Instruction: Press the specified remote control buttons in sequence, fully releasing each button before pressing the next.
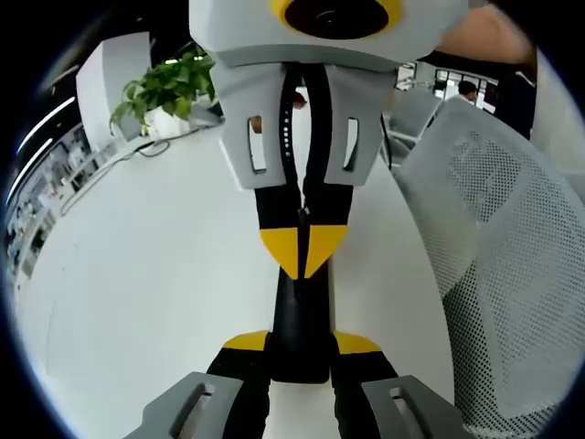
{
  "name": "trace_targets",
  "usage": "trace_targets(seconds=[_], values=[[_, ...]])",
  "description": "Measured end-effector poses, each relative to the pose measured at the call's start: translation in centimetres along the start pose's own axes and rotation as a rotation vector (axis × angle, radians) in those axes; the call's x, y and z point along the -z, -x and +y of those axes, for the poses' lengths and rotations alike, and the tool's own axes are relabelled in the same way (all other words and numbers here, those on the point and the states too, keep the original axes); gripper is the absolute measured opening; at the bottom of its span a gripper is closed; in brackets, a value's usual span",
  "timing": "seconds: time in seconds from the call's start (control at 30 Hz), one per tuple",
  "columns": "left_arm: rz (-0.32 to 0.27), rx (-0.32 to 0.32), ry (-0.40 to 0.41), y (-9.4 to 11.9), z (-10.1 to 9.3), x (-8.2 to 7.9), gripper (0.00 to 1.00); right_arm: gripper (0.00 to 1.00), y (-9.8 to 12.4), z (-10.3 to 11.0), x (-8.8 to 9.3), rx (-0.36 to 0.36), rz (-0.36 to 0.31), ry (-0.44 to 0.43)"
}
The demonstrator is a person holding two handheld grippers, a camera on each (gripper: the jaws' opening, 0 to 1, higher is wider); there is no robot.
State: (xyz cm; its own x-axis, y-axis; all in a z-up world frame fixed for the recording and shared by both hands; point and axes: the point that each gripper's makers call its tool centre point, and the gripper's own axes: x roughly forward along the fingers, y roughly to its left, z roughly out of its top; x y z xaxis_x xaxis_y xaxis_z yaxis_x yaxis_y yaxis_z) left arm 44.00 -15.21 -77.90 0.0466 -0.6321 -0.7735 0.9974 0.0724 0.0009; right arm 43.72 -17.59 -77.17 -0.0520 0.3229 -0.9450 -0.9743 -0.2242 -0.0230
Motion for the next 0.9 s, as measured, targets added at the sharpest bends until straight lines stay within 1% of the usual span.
trace_targets(seconds=[0.37,0.9], values=[[-0.002,0.0,0.001,0.0,-0.06,-0.05,0.25,0.0,-0.04,0.04,0.05,0.0,0.019,0.024],[-0.002,0.0,0.001,0.02,-0.05,-0.06,0.25,0.0,-0.11,0.08,0.04,-0.004,0.079,0.091]])
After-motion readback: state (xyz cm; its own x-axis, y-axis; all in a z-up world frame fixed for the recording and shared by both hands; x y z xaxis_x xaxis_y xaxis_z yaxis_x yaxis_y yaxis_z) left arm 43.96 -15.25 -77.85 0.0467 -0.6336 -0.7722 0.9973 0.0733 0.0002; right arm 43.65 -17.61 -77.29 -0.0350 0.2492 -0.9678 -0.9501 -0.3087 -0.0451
